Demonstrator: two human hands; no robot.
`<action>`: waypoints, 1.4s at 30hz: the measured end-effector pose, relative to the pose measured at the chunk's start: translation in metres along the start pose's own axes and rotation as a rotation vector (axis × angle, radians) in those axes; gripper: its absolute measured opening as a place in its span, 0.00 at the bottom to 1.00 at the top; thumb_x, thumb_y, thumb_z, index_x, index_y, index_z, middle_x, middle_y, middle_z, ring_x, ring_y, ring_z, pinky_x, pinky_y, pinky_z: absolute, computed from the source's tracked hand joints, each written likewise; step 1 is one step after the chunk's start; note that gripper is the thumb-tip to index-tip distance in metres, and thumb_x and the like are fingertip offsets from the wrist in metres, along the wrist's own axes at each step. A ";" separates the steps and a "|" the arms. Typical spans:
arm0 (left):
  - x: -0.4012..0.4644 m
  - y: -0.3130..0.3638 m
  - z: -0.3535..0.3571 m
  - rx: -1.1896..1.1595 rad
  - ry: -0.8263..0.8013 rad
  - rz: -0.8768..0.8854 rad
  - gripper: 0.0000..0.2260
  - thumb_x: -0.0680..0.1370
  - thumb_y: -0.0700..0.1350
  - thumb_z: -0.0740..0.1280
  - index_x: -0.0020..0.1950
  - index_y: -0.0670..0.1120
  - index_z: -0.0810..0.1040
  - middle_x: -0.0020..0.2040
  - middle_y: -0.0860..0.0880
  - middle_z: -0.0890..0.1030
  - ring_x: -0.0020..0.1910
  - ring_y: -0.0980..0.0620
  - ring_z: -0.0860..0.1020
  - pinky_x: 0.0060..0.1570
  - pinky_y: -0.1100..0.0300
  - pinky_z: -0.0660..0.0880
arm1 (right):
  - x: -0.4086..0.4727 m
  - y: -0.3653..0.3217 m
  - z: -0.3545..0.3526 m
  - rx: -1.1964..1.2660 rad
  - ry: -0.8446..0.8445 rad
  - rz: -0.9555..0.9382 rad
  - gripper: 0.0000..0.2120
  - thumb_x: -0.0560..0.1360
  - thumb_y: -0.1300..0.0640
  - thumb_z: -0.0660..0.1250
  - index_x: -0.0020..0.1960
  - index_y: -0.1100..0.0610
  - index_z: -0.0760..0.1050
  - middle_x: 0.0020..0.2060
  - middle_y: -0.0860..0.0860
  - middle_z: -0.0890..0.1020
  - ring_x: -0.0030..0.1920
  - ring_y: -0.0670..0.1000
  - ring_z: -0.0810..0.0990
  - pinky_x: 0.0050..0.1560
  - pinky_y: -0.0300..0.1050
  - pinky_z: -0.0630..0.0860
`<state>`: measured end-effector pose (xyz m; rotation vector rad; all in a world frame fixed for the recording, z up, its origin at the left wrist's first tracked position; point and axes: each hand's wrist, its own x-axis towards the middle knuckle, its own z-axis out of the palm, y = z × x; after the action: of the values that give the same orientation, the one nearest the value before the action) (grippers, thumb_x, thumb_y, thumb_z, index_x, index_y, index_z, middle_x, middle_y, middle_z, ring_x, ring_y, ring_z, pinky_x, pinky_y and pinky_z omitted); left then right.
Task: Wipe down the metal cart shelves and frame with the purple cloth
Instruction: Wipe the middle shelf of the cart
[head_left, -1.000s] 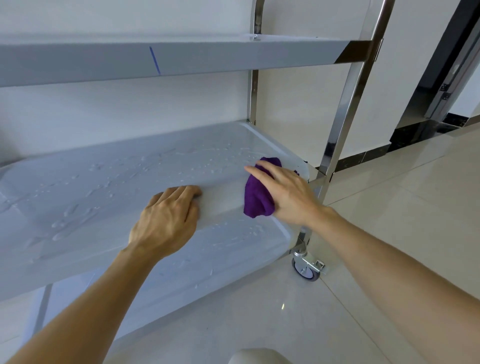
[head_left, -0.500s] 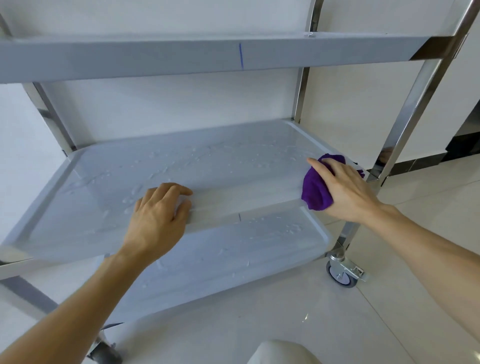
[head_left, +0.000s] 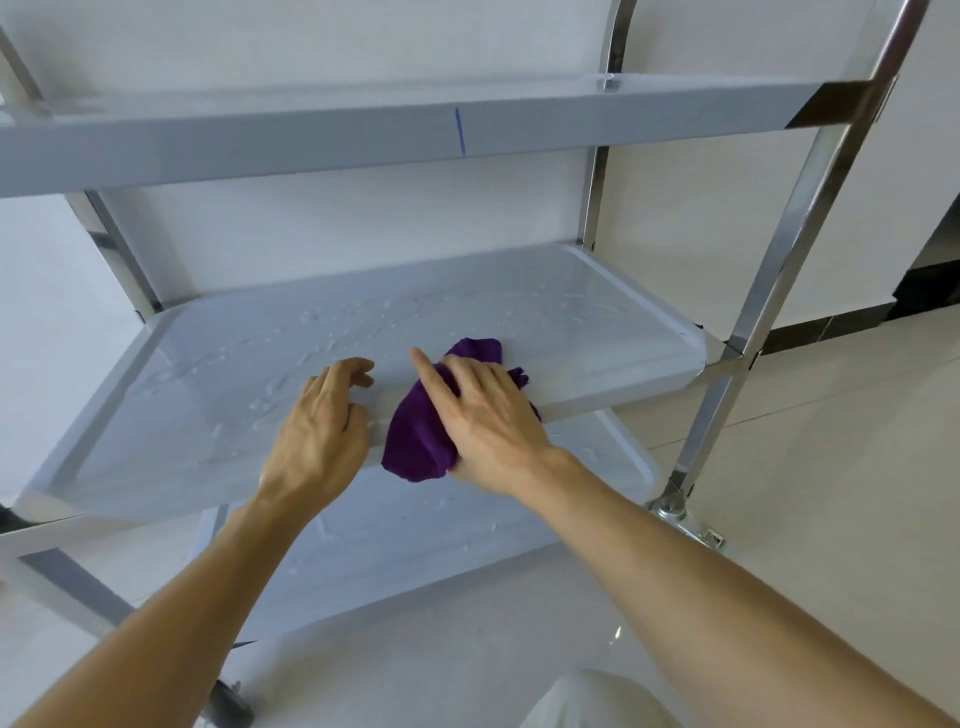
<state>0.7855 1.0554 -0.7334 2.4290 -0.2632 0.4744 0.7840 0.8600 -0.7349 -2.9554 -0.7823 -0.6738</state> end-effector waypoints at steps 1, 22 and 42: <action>-0.001 0.001 -0.002 0.000 -0.004 0.007 0.22 0.77 0.36 0.54 0.70 0.48 0.70 0.64 0.50 0.77 0.63 0.51 0.70 0.55 0.57 0.66 | 0.001 0.006 -0.005 0.048 -0.055 -0.023 0.57 0.67 0.48 0.77 0.81 0.57 0.43 0.71 0.59 0.65 0.71 0.59 0.65 0.73 0.53 0.61; 0.011 0.057 0.040 0.605 -0.191 0.557 0.37 0.77 0.63 0.62 0.80 0.50 0.55 0.75 0.50 0.65 0.72 0.48 0.65 0.72 0.54 0.60 | -0.027 0.080 -0.017 0.186 -0.320 0.158 0.53 0.67 0.54 0.79 0.80 0.59 0.48 0.78 0.52 0.57 0.77 0.54 0.57 0.74 0.41 0.55; -0.010 0.009 -0.004 0.774 -0.157 0.316 0.37 0.73 0.61 0.66 0.76 0.46 0.59 0.68 0.48 0.71 0.64 0.43 0.71 0.71 0.49 0.61 | 0.000 0.013 0.008 -0.045 -0.088 0.162 0.39 0.66 0.53 0.77 0.74 0.59 0.67 0.74 0.54 0.70 0.73 0.53 0.69 0.72 0.57 0.65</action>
<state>0.7728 1.0515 -0.7293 3.2060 -0.6325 0.6026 0.7931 0.8499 -0.7406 -3.0644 -0.5307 -0.5626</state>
